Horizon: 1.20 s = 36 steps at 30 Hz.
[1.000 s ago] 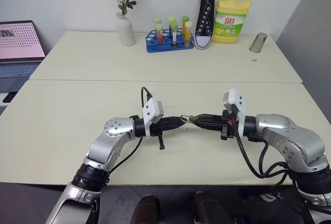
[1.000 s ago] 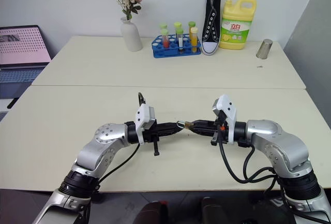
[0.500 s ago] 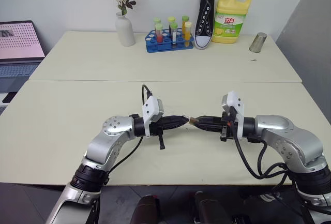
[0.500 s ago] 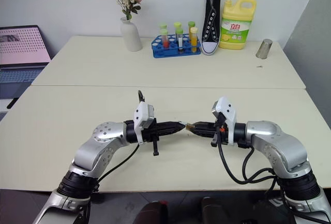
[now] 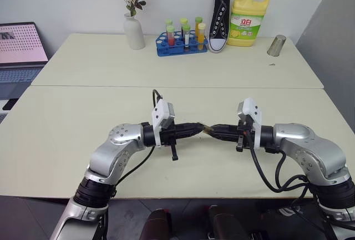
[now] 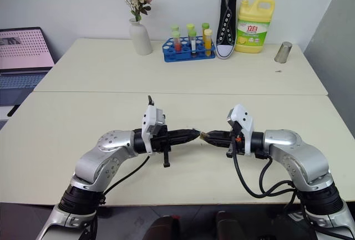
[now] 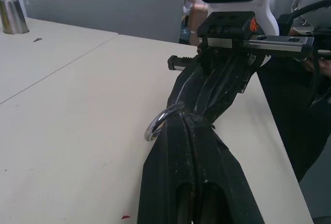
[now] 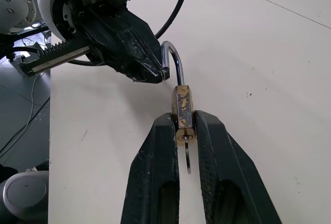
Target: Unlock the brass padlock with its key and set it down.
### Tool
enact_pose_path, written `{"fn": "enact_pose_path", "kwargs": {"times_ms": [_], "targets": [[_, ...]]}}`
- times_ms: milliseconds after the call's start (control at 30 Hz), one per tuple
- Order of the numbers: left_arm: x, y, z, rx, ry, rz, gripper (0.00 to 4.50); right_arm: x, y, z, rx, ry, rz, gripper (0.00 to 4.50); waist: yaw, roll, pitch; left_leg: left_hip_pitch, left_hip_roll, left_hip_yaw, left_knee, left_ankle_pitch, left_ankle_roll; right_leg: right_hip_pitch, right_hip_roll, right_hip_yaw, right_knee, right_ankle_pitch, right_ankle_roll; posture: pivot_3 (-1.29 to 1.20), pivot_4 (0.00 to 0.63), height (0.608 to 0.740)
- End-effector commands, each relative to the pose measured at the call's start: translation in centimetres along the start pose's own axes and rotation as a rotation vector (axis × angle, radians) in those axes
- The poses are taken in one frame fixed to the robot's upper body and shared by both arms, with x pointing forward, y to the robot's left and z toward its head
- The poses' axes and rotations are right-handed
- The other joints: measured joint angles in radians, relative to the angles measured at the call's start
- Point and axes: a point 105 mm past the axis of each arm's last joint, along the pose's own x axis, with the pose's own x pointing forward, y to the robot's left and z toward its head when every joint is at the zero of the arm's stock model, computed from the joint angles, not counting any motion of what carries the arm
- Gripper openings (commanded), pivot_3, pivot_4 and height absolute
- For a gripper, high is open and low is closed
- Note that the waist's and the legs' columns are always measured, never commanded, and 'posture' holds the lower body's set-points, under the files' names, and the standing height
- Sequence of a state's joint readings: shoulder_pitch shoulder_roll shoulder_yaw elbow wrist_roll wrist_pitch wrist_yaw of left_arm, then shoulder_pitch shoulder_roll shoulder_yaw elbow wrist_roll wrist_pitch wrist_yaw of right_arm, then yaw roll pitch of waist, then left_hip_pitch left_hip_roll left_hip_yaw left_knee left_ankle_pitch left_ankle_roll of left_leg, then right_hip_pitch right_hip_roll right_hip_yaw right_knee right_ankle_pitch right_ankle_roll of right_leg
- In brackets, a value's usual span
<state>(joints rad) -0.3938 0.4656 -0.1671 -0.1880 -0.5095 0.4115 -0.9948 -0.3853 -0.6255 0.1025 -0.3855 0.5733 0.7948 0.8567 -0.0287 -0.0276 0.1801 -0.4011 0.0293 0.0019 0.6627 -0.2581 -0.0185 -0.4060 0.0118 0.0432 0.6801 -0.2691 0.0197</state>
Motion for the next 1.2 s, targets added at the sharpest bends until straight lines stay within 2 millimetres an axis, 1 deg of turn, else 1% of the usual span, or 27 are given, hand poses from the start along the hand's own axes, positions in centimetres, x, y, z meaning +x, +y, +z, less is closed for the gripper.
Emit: {"fn": "enact_pose_path", "kwargs": {"times_ms": [33, 267, 433, 467, 567, 667, 700, 733, 833, 967, 1067, 1133, 1200], "targets": [[0.0, -0.3, 1.4, 0.027, -0.047, -0.011, 0.0, -0.1, 0.3, 0.5, -0.027, -0.015, 0.019, 0.14, 0.0, 0.0, 0.0, 0.0, 0.0, 0.0, 0.0, 0.0, 0.0, 0.0, 0.0, 0.0, 0.0, 0.0, 0.0, 0.0, 0.15, 0.74], [0.0, -0.3, 1.3, 0.018, -0.047, -0.006, 0.0, -0.1, 0.3, 0.4, -0.027, -0.012, 0.02, 0.14, 0.0, 0.0, 0.0, 0.0, 0.0, 0.0, 0.0, 0.0, 0.0, 0.0, 0.0, 0.0, 0.0, 0.0, 0.0, 0.0, 0.15, 0.74], [-0.8, -0.1, 0.8, 0.081, 0.006, 0.008, 0.0, -0.1, 0.4, 0.2, -0.023, -0.003, 0.024, 0.14, 0.0, 0.0, 0.0, 0.0, 0.0, 0.0, 0.0, 0.0, 0.0, 0.0, 0.0, 0.0, 0.0, 0.0, 0.0, 0.0, 0.15, 0.74], [-1.2, -0.1, 0.5, 0.118, 0.031, 0.005, 0.0, -0.1, 0.4, 0.2, -0.013, -0.003, 0.025, 0.14, 0.0, 0.0, 0.0, 0.0, 0.0, 0.0, 0.0, 0.0, 0.0, 0.0, 0.0, 0.0, 0.0, 0.0, 0.0, 0.0, 0.15, 0.74], [-3.2, -0.1, -1.6, 0.369, 0.185, -0.019, 0.0, -0.1, -0.1, -0.2, 0.073, 0.014, 0.028, 0.14, -0.004, 0.0, 0.0, 0.001, 0.001, 0.0, -0.001, 0.0, 0.0, 0.0, 0.0, 0.001, 0.0, 0.0, 0.0, 0.0, 0.15, 0.74], [-4.3, 0.1, -2.7, 0.495, 0.243, -0.032, 0.0, 0.1, -0.2, -0.8, 0.104, 0.046, 0.043, 0.14, 0.0, 0.001, 0.0, 0.001, 0.0, 0.001, -0.001, 0.0, 0.0, 0.0, 0.0, 0.001, 0.0, 0.0, -0.001, 0.0, 0.15, 0.74], [-4.7, 0.1, -3.1, 0.535, 0.262, -0.046, 0.36, 0.2, -0.1, -1.1, 0.111, 0.068, 0.059, 0.14, 0.003, 0.0, 0.0, 0.001, 0.0, 0.001, -0.001, 0.0, 0.0, 0.0, 0.0, 0.001, 0.0, 0.0, -0.001, 0.0, 0.15, 0.74], [-5.1, 0.0, -3.5, 0.563, 0.275, -0.056, 0.52, 0.4, 0.0, -1.4, 0.117, 0.089, 0.079, 0.14, 0.002, 0.0, 0.0, 0.0, 0.0, 0.001, 0.0, 0.0, 0.0, 0.0, -0.001, 0.0, -0.001, 0.0, -0.001, 0.0, 0.15, 0.74], [-5.7, -0.5, -4.3, 0.578, 0.288, -0.079, 1.43, 1.2, 0.2, -2.0, 0.129, 0.137, 0.13, 0.14, 0.001, 0.001, 0.001, 0.0, 0.0, 0.001, -0.001, 0.0, 0.0, 0.0, -0.001, 0.001, -0.001, 0.0, -0.001, 0.0, 0.15, 0.74], [-6.2, -0.9, -5.1, 0.596, 0.305, -0.082, 2.73, 2.2, 0.2, -2.9, 0.132, 0.201, 0.188, 0.14, 0.0, 0.001, 0.001, 0.0, 0.001, 0.001, -0.001, 0.0, 0.0, -0.001, -0.004, 0.0, -0.001, 0.0, -0.001, 0.0, 0.15, 0.74], [-6.4, -0.9, -5.2, 0.6, 0.306, -0.067, 3.78, 2.5, 0.0, -3.3, 0.131, 0.226, 0.203, 0.14, 0.0, 0.001, 0.001, 0.0, 0.001, 0.001, -0.001, 0.0, 0.0, -0.001, -0.004, 0.0, 0.0, 0.0, -0.001, 0.0, 0.15, 0.74], [-6.6, -0.8, -5.4, 0.61, 0.305, -0.042, 4.44, 3.2, -0.3, -3.8, 0.132, 0.263, 0.216, 0.14, 0.0, 0.001, 0.001, 0.0, 0.001, 0.001, -0.001, 0.0, 0.0, -0.001, -0.004, 0.0, 0.0, 0.0, -0.001, 0.0, 0.15, 0.74], [-6.7, -0.8, -5.4, 0.621, 0.306, -0.027, 4.5, 3.6, -0.6, -4.2, 0.132, 0.292, 0.219, 0.14, -0.001, 0.001, 0.001, 0.0, 0.001, 0.001, 0.0, 0.0, 0.0, -0.001, -0.004, 0.0, 0.0, 0.0, -0.001, 0.0, 0.15, 0.74]]}}
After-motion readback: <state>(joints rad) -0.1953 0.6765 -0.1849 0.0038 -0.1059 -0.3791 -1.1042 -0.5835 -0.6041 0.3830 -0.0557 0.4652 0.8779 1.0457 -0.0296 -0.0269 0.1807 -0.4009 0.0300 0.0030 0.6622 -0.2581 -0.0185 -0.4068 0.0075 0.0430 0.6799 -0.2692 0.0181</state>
